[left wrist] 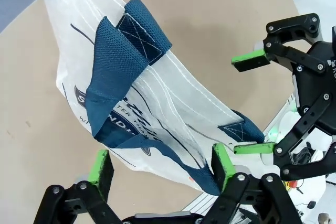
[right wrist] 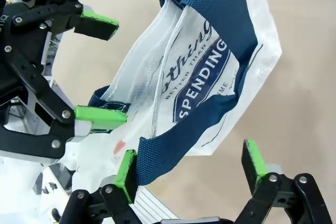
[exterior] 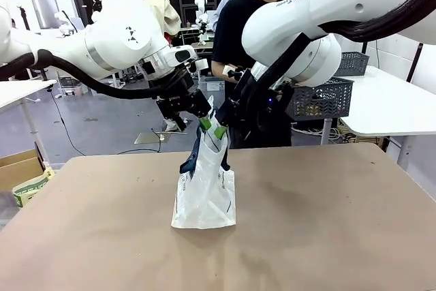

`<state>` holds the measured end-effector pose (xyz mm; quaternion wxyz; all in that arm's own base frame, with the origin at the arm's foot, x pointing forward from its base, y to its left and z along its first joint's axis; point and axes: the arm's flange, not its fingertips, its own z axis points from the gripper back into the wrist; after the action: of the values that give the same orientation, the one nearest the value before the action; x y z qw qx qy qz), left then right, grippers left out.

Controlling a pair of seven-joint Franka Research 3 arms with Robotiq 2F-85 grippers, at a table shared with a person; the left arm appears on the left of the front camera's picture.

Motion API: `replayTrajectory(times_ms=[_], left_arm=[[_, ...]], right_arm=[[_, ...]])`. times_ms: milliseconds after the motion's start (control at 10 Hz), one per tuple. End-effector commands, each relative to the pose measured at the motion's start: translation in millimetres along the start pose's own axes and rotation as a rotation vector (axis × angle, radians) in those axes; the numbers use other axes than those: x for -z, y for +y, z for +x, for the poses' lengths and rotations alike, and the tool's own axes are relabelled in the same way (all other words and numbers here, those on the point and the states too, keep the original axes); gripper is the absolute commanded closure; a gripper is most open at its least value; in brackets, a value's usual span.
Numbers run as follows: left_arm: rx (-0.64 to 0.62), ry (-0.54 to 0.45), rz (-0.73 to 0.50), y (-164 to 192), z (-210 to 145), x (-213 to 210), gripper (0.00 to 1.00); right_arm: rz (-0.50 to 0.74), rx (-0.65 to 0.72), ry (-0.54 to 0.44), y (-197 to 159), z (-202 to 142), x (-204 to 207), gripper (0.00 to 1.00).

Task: Transfer purchased items from the store into the shopping bag.
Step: Open the Reusable shopping bag in the center of the table.

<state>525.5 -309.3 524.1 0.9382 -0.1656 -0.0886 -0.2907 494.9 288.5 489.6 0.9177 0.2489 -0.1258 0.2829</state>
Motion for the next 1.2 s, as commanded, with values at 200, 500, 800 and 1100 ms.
replayTrajectory(times_ms=[200, 500, 800, 1100], left_arm=[[-0.022, -0.007, 0.013, 3.1, -2.3, -3.8, 0.69], [-0.033, -0.007, 0.015, 4.0, -4.7, -5.3, 1.0], [-0.021, -0.012, 0.012, 5.2, -9.6, -7.2, 1.0], [-0.05, -0.038, 0.079, 18.2, -23.8, -15.6, 1.0]], right_arm=[[-0.013, 0.022, 0.008, -1.1, -0.2, 1.3, 0.63], [0.002, 0.03, 0.014, -1.3, 1.5, 3.3, 1.0], [0.014, -0.022, 0.023, -1.4, 1.7, 4.4, 1.0], [-0.098, -0.044, 0.037, 3.0, 2.5, -7.3, 1.0]])
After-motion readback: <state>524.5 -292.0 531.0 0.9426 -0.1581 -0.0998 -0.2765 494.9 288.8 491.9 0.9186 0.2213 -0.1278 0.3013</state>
